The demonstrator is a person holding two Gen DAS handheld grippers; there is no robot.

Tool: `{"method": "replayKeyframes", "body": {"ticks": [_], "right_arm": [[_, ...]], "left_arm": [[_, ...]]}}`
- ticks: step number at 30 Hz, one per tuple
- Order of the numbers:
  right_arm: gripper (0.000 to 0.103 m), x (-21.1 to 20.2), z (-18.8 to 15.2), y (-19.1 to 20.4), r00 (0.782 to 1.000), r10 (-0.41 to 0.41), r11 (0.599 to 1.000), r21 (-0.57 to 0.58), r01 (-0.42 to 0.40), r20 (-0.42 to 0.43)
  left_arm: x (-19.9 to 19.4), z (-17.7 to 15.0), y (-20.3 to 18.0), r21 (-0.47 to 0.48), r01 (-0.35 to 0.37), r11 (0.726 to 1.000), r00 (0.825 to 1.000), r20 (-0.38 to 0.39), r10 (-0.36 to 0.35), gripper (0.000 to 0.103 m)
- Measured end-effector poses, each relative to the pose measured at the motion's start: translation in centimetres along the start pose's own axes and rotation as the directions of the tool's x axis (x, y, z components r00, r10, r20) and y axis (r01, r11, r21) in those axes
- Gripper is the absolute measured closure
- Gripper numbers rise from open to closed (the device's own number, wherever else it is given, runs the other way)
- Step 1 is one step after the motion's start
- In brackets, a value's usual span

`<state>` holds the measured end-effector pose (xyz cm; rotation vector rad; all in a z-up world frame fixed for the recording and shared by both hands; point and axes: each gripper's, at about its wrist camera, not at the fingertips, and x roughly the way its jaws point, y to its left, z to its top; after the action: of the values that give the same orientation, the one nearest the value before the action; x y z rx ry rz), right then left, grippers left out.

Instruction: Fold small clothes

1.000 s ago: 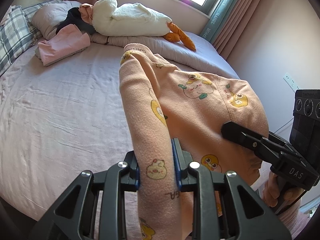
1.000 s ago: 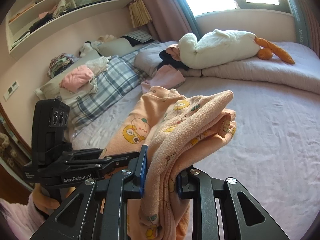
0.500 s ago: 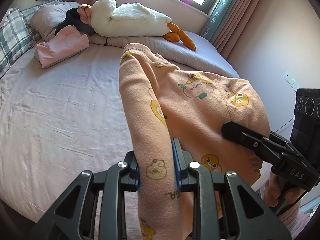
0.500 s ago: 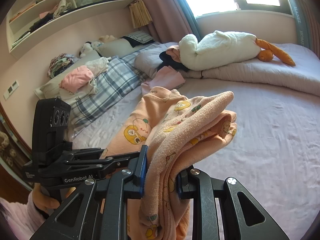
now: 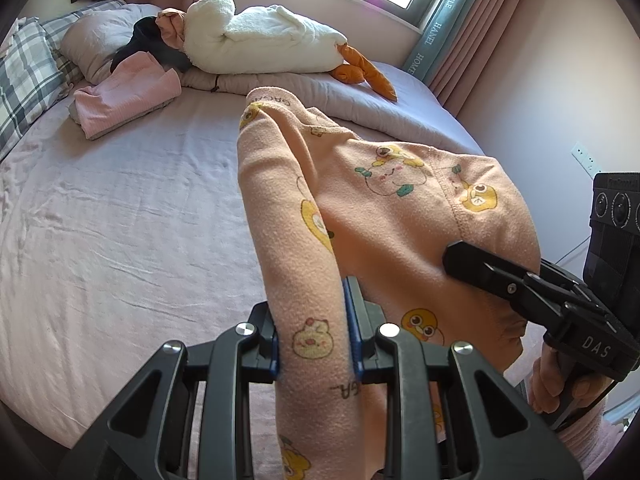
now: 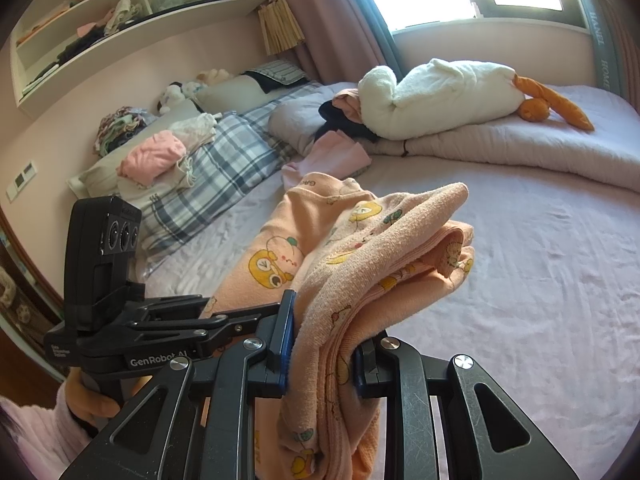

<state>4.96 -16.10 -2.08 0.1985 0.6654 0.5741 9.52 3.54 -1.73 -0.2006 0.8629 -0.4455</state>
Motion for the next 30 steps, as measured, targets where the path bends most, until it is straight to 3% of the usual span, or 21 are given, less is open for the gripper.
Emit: {"method": "replayKeyframes", "body": {"ticks": [21, 30], "right_arm": [[0.078, 1.0, 0.5, -0.1, 1.0, -0.004, 1.0, -0.006, 0.004, -0.008], [0.078, 3.1, 1.0, -0.3, 1.0, -0.003, 1.0, -0.004, 0.003, -0.022]], "left_arm": [[1.2, 0.7, 1.2, -0.019, -0.024, 1.0, 1.0, -0.007, 0.024, 0.078], [2.2, 1.1, 1.8, -0.028, -0.029, 0.999, 0.999, -0.018, 0.028, 0.078]]}}
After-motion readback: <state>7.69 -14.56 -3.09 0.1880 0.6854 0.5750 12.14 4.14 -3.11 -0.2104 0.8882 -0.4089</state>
